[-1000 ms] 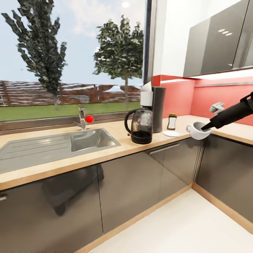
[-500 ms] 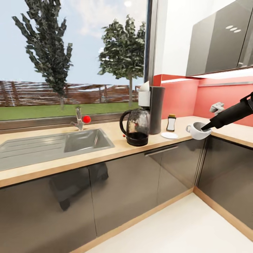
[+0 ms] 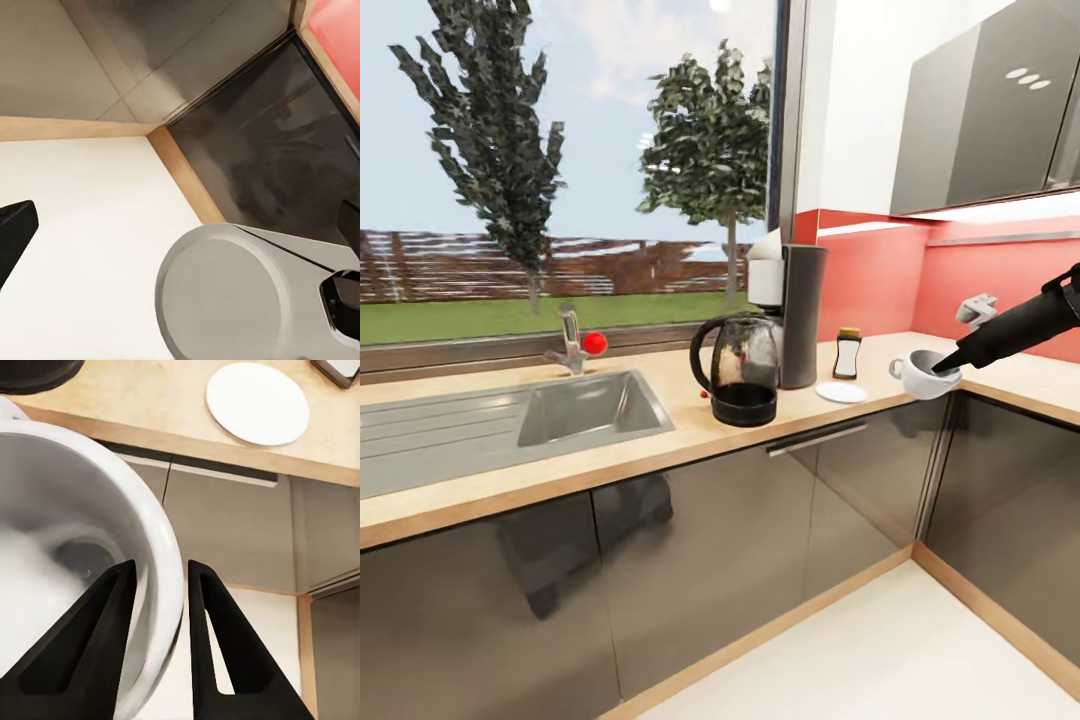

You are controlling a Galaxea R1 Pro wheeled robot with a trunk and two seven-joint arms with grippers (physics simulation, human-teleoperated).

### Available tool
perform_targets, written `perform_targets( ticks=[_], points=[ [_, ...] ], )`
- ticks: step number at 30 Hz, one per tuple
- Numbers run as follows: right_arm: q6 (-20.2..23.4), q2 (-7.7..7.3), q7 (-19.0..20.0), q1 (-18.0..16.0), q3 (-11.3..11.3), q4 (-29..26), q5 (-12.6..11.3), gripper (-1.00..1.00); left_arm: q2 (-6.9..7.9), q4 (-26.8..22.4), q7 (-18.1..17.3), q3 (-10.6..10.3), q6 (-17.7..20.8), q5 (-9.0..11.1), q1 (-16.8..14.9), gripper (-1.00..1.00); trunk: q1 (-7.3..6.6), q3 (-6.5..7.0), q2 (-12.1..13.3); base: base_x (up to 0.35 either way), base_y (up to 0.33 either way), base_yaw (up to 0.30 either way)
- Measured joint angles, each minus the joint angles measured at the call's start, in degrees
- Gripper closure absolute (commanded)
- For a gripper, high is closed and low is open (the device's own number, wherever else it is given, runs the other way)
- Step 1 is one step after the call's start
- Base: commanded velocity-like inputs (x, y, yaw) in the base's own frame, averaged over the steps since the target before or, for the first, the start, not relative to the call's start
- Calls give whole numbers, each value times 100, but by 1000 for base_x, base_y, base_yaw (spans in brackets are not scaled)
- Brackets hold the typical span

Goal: Set up a coffee station on the kitchen countertop: keep the coffee maker on the countertop, move the bottle of coffee from the kitchen shelf to the counter next to the coffee maker, place a paper coffee filter on top of the coffee maker, put the saucer next to the coffee maker with the coffee cup on the saucer, and place the electric kettle next to the coffee maker.

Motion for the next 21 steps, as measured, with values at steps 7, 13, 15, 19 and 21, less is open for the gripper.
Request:
perform_targets(
  ticks=[7,13,15,19,21],
  points=[
    [0,4,0,1,0,61,-2,100,0,1,0,0,0,1,0,-100,0,0,0,129,-79,0],
    [-4,5,0,-1,0,67,-5,100,0,1,0,0,-2,1,0,-100,1,0,0,37,-47,0],
    [-6,5,0,-2,1,66,-8,100,0,1,1,0,-1,0,0,-100,0,0,0,117,-157,0],
    [-8,5,1,1,0,65,-16,100,0,0,0,0,0,3,0,-100,0,0,0,114,-138,126],
    [-8,5,1,2,0,65,-16,100,0,0,0,0,-2,3,1,-100,1,0,0,41,-48,241]
  ],
)
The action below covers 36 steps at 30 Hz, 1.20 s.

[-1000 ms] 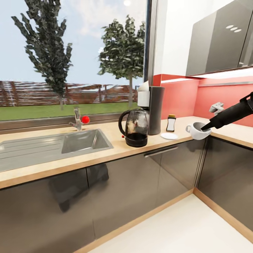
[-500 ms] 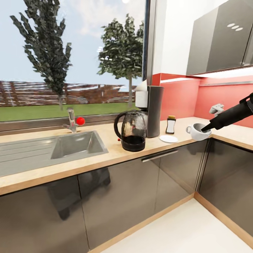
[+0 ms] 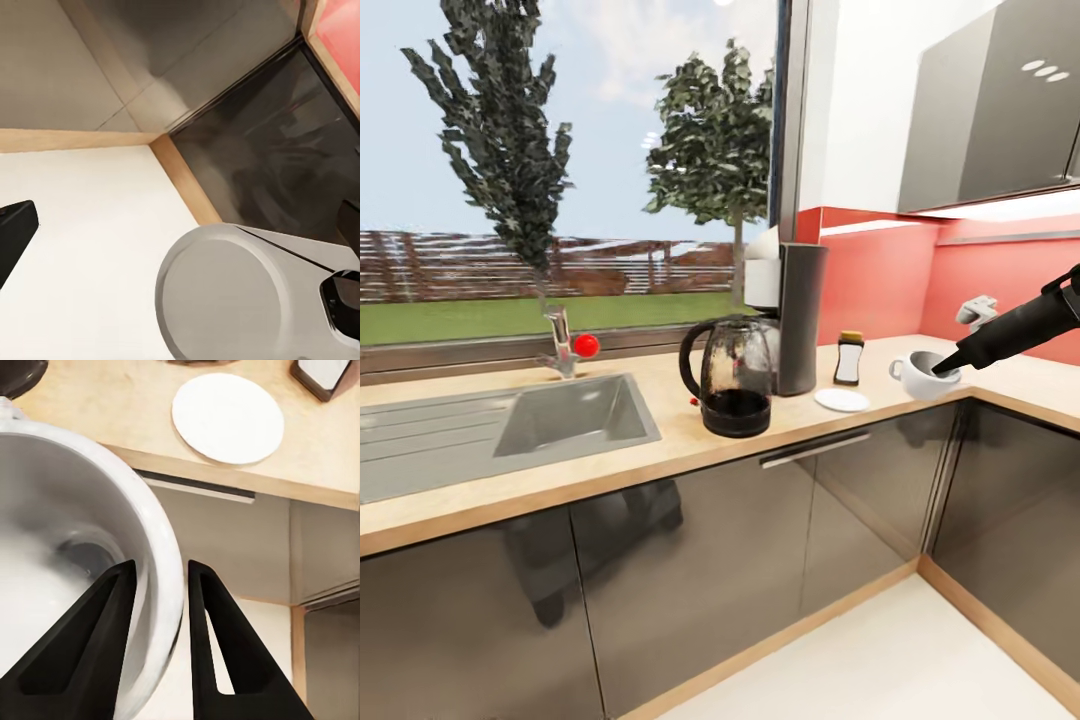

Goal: Set up a coffee station on the kitchen countertop: keep the coffee maker on the countertop, move the bottle of coffee from the kitchen shelf to the counter next to the coffee maker, place a paper coffee filter on top of the coffee maker, put the saucer next to the coffee maker with the coffee cup on the saucer, and place the electric kettle next to the coffee maker.

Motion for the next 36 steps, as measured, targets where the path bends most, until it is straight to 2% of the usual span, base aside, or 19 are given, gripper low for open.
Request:
perform_targets(
  ticks=[8,14,17,27,28,30,31,36],
  points=[
    [0,0,0,4,0,0,-1,100,0,0,0,0,0,-2,0,-100,0,0,0,41,-33,251],
    [-1,0,0,87,2,-5,-2,100,0,1,38,1,-3,-2,0,-100,-2,0,0,203,-156,77],
    [-1,0,0,112,3,-7,2,100,-5,-6,545,-1,-24,0,0,-100,-1,0,0,198,-231,11],
    [0,-1,-3,119,0,-5,-2,100,-11,5,739,3,-15,2,-1,-100,0,0,0,95,-145,75],
    [-1,2,-9,126,1,-11,-4,100,-35,26,910,-26,-17,1,199,-100,0,-2,-1,3,-5,19],
    [-1,0,-10,127,1,-17,-1,100,-74,35,981,0,-27,8,307,-100,0,-2,-1,101,-87,68],
    [-2,-3,-9,124,-4,-23,-2,100,-141,33,1034,-12,-36,12,386,-100,-2,-2,-2,217,-194,193],
    [-1,-9,-7,126,-6,-17,6,100,-164,32,1049,17,-43,12,412,-100,-2,-1,-1,239,-217,142]
  ],
)
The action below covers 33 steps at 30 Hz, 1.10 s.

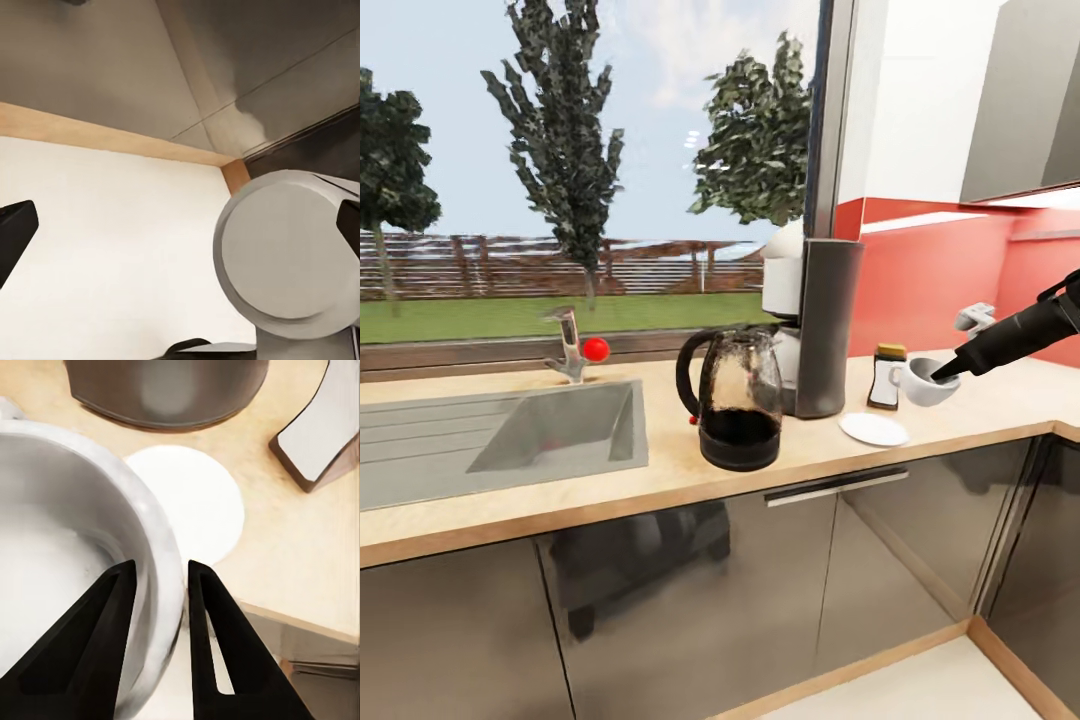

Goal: Set up a coffee station on the kitchen countertop: keep the coffee maker on the countertop, move the bottle of coffee from the kitchen shelf to the counter next to the coffee maker, place a paper coffee filter on top of the coffee maker, put the saucer next to the coffee maker with the coffee cup on the saucer, and place the electric kettle next to the coffee maker.

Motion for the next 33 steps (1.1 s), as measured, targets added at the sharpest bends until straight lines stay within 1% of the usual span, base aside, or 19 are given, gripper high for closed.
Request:
perform_targets(
  ticks=[6,16,17,18,23,26,27,33],
  points=[
    [0,6,-3,2,4,6,-1,100,-9,0,0,0,5,0,2,-100,1,0,0,181,-158,21],
    [0,8,-2,8,6,31,-4,100,-11,0,-1,0,6,-5,2,-100,3,0,0,19,-15,2],
    [0,8,1,30,6,35,-25,100,-11,0,-1,1,7,-4,2,-100,3,0,1,0,0,0],
    [0,7,4,82,7,43,-168,100,-11,0,-1,1,5,-1,2,-100,3,0,1,0,0,0],
    [0,25,-2,188,16,50,-490,100,-11,0,-1,1,-1,-2,2,-100,3,0,1,0,0,0],
    [0,34,-3,199,22,57,-498,100,-11,0,-1,1,-1,-1,2,-100,3,0,0,0,0,0],
    [0,76,-5,246,24,69,-503,100,-11,0,-1,0,-1,-4,2,-100,3,0,1,0,0,0],
    [-7,133,-11,282,25,177,-503,100,-11,0,-1,1,-1,-3,2,-100,3,0,1,0,0,0]
  ],
)
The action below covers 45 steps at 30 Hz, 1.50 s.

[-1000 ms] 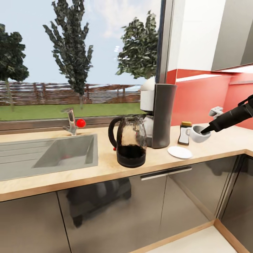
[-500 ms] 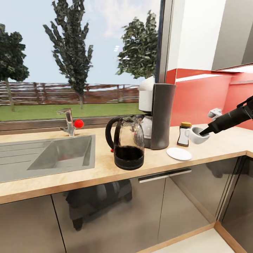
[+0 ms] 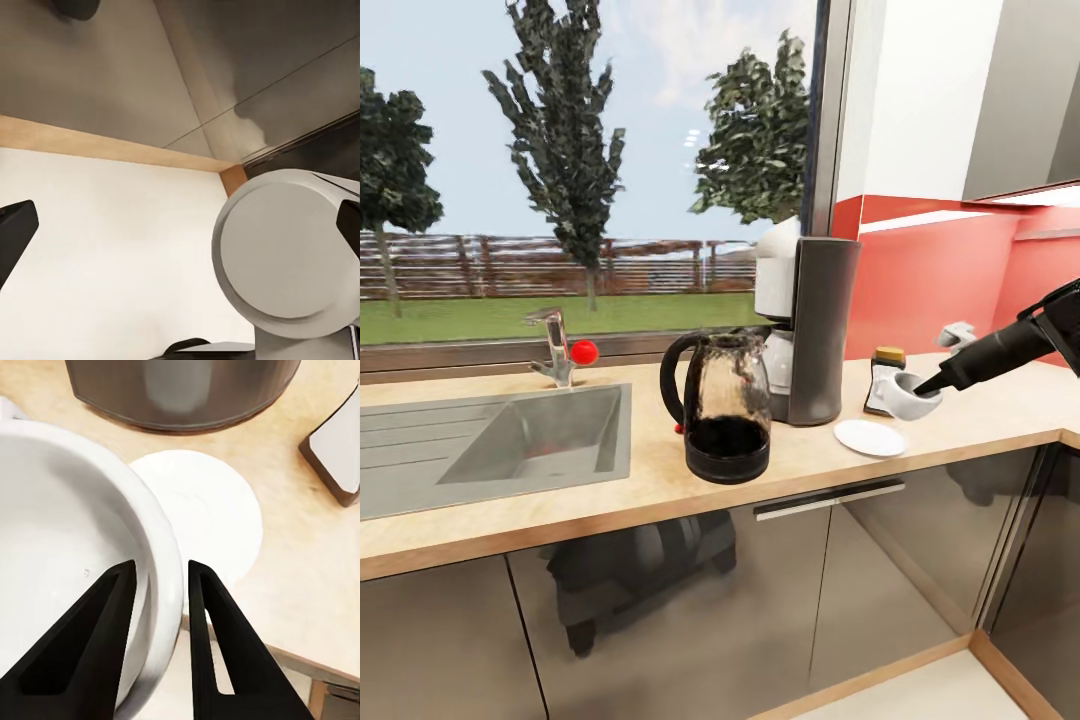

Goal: Set up a coffee station on the kitchen countertop: keep the coffee maker on the countertop, move the bottle of coffee from the kitchen shelf to the counter next to the coffee maker, place a paper coffee filter on top of the coffee maker, put the saucer next to the coffee maker with the coffee cup on the saucer, and place the electric kettle next to the coffee maker.

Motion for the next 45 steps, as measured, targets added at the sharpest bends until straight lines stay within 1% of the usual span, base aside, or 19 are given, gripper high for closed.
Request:
perform_targets(
  ticks=[4,5,9,15,18,21,41,43,45],
  points=[
    [-7,146,0,6,2,50,-2,100,0,0,0,0,0,-2,0,-100,0,0,0,0,0,0],
    [-8,208,0,8,1,59,-4,100,0,0,0,0,0,-2,0,-100,0,0,0,0,0,0],
    [-10,367,0,9,8,74,-4,100,0,0,0,0,0,-2,0,-100,-1,0,0,53,-28,0],
    [-12,494,-7,9,10,218,1,100,0,0,-7,0,0,-2,0,-100,0,0,0,89,-56,0],
    [-22,523,-16,14,8,328,2,100,0,0,-8,0,0,-2,0,-100,0,0,0,14,-9,0],
    [-26,530,-43,104,8,410,2,100,0,0,-7,-1,0,-2,0,-100,0,0,0,52,-14,0],
    [-33,532,-62,266,1,446,1,100,0,0,0,0,9,-3,0,-100,0,0,0,52,-6,0],
    [-77,532,-62,270,1,446,3,100,0,0,0,0,9,-3,0,-100,0,0,0,7,0,0],
    [-300,532,-61,271,2,477,21,100,0,0,0,-1,9,-1,0,-100,-1,0,0,122,-75,0]
  ],
)
